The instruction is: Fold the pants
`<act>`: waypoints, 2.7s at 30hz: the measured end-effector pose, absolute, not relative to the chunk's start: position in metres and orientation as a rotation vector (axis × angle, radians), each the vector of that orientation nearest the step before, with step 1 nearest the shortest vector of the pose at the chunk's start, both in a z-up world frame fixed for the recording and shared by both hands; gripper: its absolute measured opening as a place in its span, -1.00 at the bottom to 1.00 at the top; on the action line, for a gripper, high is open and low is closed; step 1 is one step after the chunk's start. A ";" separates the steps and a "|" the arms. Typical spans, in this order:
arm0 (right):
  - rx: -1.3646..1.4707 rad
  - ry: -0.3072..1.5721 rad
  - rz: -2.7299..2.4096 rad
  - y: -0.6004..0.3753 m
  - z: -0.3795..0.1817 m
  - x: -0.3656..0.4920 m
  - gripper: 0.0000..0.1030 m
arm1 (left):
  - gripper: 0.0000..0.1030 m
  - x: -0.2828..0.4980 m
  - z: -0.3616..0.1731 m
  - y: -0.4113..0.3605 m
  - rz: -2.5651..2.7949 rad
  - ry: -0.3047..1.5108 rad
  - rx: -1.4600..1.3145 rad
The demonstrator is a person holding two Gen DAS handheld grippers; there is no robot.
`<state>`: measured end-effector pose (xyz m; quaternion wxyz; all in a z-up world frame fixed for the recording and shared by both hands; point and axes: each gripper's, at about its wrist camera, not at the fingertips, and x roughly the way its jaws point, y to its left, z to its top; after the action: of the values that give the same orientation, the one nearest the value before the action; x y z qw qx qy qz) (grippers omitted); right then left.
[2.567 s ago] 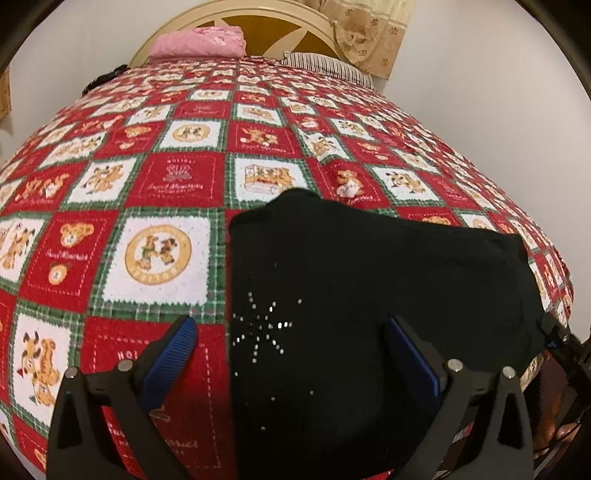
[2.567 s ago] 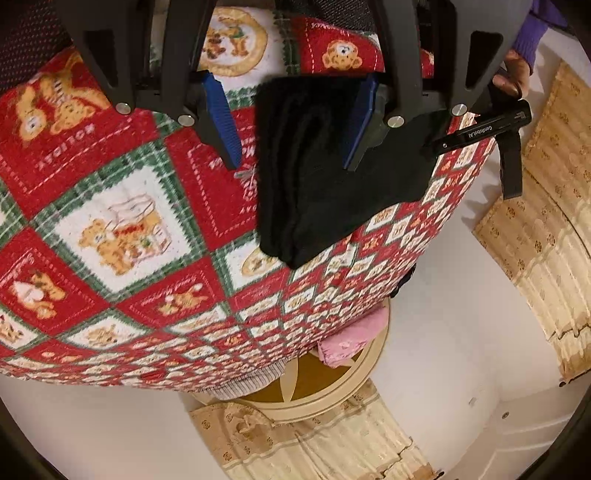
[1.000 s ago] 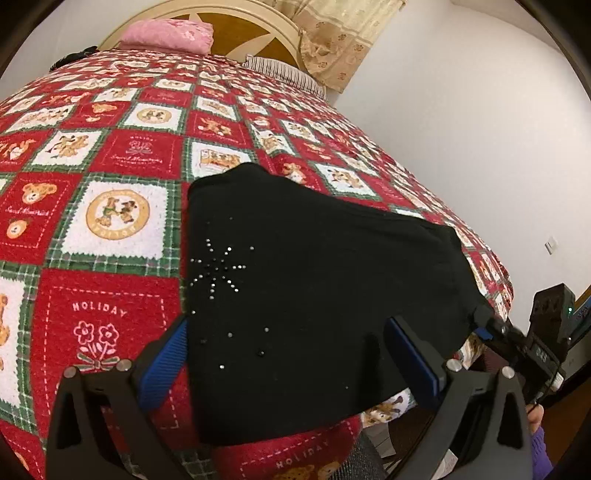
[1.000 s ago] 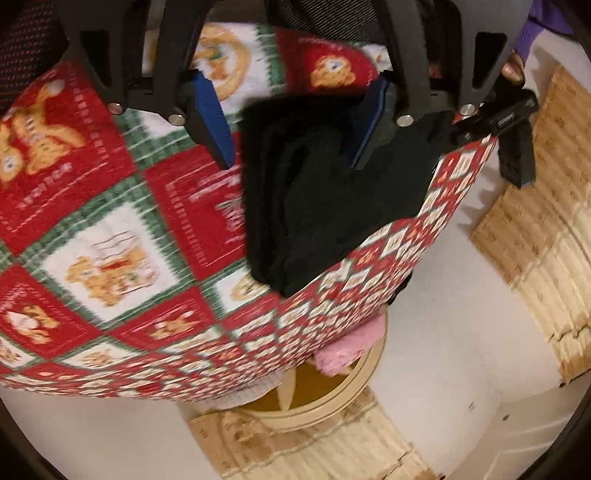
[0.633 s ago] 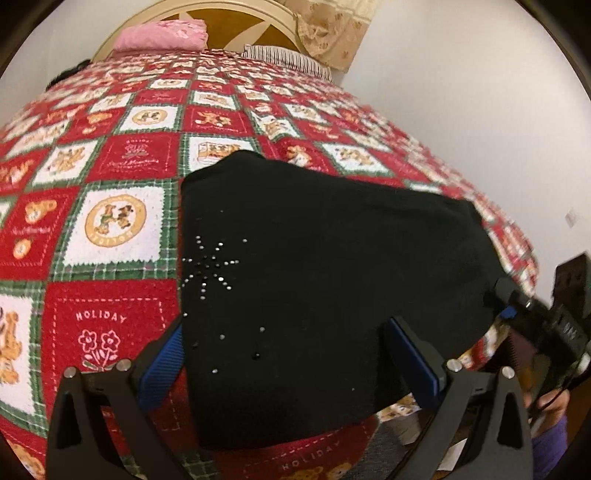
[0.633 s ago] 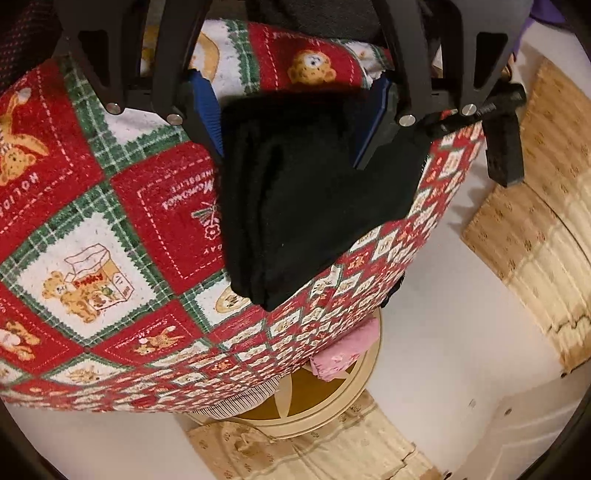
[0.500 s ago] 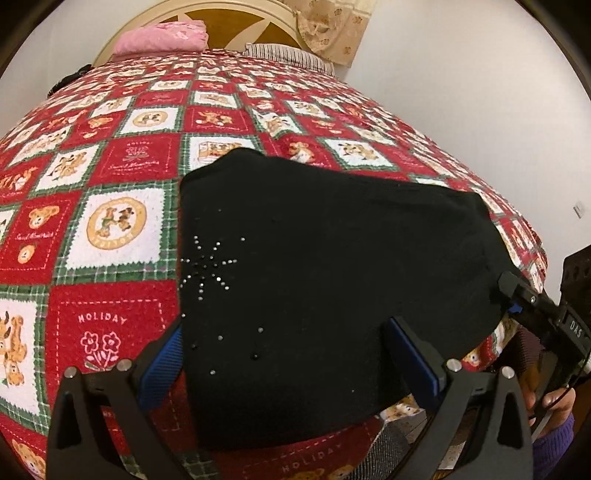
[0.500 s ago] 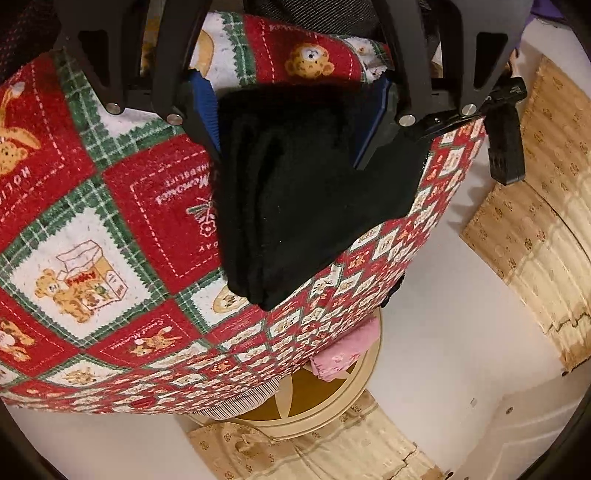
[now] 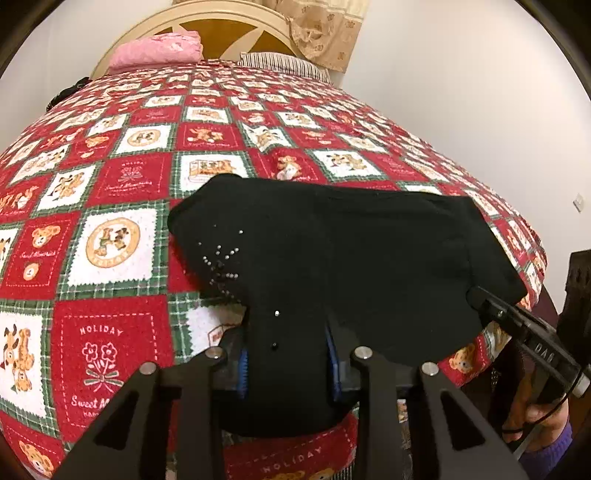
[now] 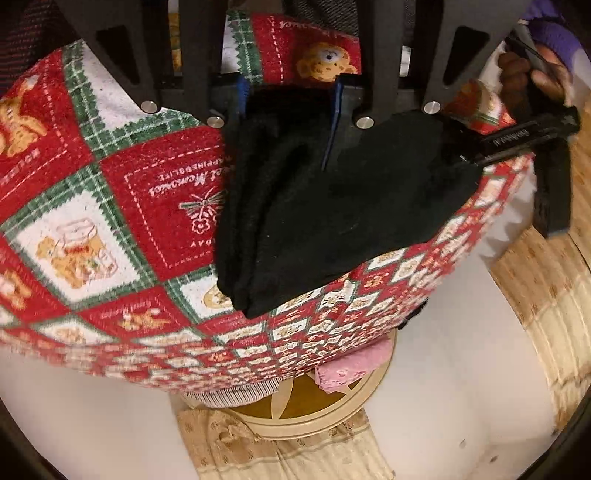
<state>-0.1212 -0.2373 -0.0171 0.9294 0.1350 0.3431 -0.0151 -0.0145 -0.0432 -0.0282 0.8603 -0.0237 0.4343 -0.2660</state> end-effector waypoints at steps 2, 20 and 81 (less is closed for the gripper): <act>0.206 0.691 -0.056 -0.228 -0.013 -0.122 -0.39 | -0.39 -0.016 -0.027 -0.043 -0.553 0.896 -0.041; 0.028 0.551 0.014 -0.148 0.021 -0.096 -0.42 | -0.62 -0.005 0.001 -0.003 -0.358 0.729 0.008; -0.094 0.489 0.165 -0.053 0.040 0.006 -0.43 | -0.69 0.054 0.038 0.131 -0.110 0.616 -0.121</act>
<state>0.0060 -0.0535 0.0404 0.9658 -0.0465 0.2419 0.0815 0.0537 0.1315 0.0382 0.9497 -0.0596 0.3028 -0.0541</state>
